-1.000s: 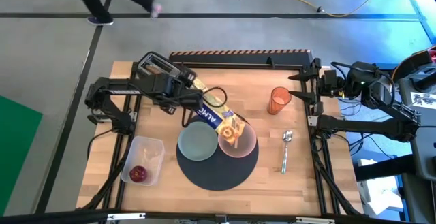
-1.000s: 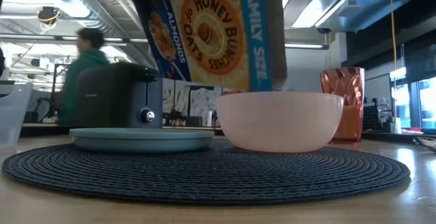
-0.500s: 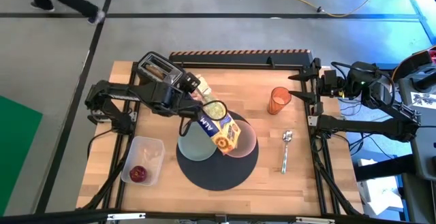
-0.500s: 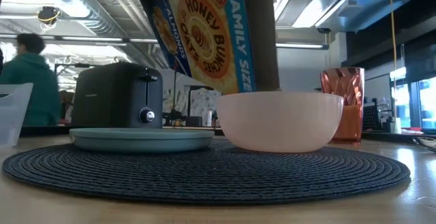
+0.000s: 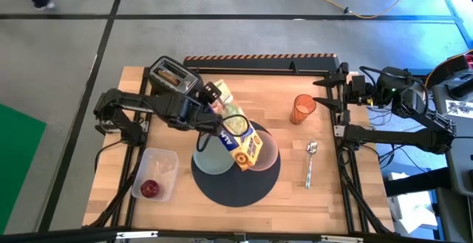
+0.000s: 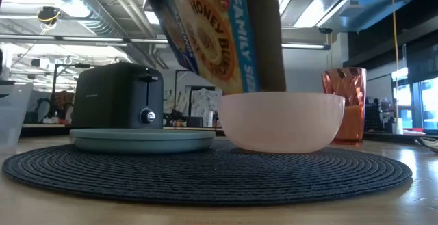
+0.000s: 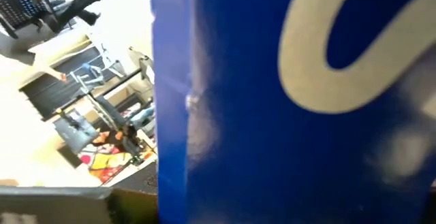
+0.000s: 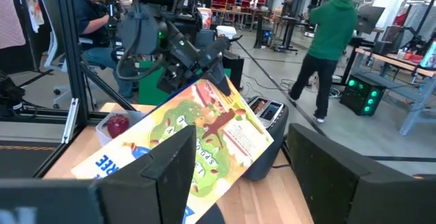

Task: Arrange a breakfast setting
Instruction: Pour the cereal into the light pink bowl

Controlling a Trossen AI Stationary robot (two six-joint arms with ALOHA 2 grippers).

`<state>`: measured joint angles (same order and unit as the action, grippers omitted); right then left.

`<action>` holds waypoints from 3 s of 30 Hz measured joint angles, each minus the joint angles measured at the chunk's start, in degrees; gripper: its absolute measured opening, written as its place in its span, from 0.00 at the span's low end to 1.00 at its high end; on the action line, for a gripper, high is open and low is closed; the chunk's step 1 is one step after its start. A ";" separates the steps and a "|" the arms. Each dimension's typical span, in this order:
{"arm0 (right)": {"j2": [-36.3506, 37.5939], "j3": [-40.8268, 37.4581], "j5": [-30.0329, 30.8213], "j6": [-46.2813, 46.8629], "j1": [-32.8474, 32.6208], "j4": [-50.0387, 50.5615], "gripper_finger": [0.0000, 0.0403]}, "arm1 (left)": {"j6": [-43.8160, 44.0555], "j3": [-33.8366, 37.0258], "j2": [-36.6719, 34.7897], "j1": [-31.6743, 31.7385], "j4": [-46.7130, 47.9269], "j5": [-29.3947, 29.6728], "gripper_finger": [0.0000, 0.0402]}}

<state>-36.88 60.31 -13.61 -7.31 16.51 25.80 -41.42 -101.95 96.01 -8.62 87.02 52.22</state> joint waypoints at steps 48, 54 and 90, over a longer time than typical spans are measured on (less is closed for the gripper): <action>0.00 0.00 -0.09 0.22 0.00 0.09 0.55 | 7.07 0.00 0.30 1.02 3.13 -2.22 0.48; 0.00 0.00 -0.99 0.25 -0.02 0.17 0.55 | 10.74 0.00 -1.30 1.90 3.00 -6.01 0.48; -0.48 0.00 -1.01 1.05 -0.02 0.20 0.55 | 8.07 -0.02 -1.25 2.62 2.97 -3.82 0.47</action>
<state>-37.36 60.31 -14.61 -6.26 16.49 26.00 -33.35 -101.97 94.76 -6.00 90.00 48.40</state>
